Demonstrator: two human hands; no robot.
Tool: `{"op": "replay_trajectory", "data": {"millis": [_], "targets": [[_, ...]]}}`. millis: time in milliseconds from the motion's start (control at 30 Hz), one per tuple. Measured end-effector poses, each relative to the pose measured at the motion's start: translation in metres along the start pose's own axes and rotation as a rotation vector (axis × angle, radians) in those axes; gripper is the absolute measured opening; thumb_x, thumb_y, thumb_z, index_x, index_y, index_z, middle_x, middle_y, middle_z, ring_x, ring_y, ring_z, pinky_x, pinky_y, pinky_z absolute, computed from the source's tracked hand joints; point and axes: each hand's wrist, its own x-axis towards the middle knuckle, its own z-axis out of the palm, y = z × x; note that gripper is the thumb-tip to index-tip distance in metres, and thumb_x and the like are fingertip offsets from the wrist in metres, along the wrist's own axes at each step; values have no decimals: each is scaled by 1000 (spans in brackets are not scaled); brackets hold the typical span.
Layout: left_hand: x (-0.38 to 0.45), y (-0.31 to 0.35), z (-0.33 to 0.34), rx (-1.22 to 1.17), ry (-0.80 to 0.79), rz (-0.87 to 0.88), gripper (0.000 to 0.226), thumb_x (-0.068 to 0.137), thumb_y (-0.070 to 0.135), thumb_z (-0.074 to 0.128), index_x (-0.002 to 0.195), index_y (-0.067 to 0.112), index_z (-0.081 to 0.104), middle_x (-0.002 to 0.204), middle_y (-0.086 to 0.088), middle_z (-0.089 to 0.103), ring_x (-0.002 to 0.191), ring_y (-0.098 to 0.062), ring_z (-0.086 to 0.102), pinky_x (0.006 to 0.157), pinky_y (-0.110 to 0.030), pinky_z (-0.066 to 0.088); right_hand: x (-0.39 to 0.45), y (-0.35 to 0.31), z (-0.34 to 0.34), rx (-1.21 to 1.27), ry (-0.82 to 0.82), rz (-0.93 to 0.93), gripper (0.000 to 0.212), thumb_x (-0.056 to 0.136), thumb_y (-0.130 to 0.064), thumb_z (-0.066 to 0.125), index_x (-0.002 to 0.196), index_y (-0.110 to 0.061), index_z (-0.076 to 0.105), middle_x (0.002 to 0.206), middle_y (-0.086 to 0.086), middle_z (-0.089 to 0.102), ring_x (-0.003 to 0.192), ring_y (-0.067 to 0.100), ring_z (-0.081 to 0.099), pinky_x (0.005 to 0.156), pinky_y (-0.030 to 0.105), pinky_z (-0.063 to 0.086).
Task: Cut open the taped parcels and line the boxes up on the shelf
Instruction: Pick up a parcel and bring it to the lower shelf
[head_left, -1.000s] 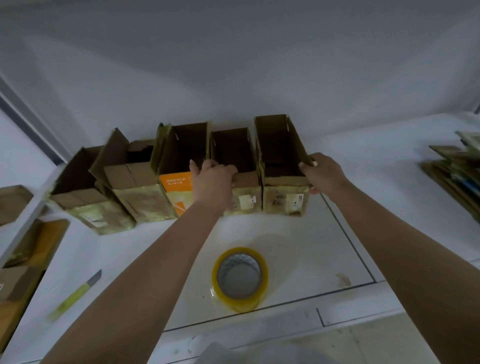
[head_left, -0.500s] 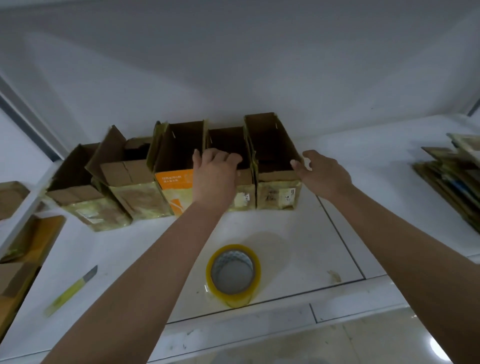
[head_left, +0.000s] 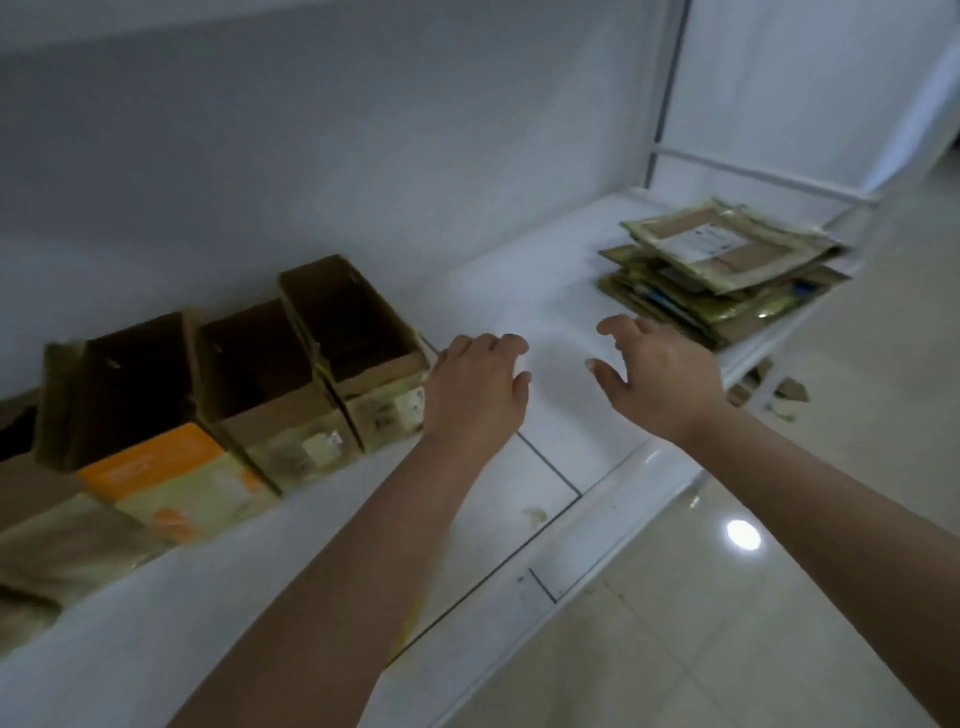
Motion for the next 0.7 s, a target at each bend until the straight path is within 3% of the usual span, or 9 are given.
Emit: {"op": "replay_trajectory", "data": {"millis": [167, 400, 700], "targets": [[17, 45, 24, -125, -64, 90, 34, 97, 32, 51, 129, 24, 56, 120, 1, 63, 113, -23, 51, 88, -34, 40, -28, 35, -17, -60, 38, 137, 45, 96, -44, 52, 134, -20, 50, 121, 4, 64, 110, 25, 61, 76, 37, 53], [47, 88, 45, -156, -122, 180, 34, 98, 32, 52, 129, 22, 56, 121, 0, 63, 112, -23, 52, 88, -35, 43, -35, 90, -30, -132, 22, 210, 39, 98, -38, 51, 132, -21, 51, 115, 2, 63, 104, 25, 60, 65, 29, 40], [138, 145, 86, -160, -70, 98, 31, 97, 35, 55, 125, 23, 58, 119, 3, 65, 111, -21, 53, 86, -35, 47, 23, 201, -37, -153, -6, 208, 34, 97, -34, 49, 128, -21, 52, 108, 4, 61, 100, 28, 59, 63, 31, 40]]}}
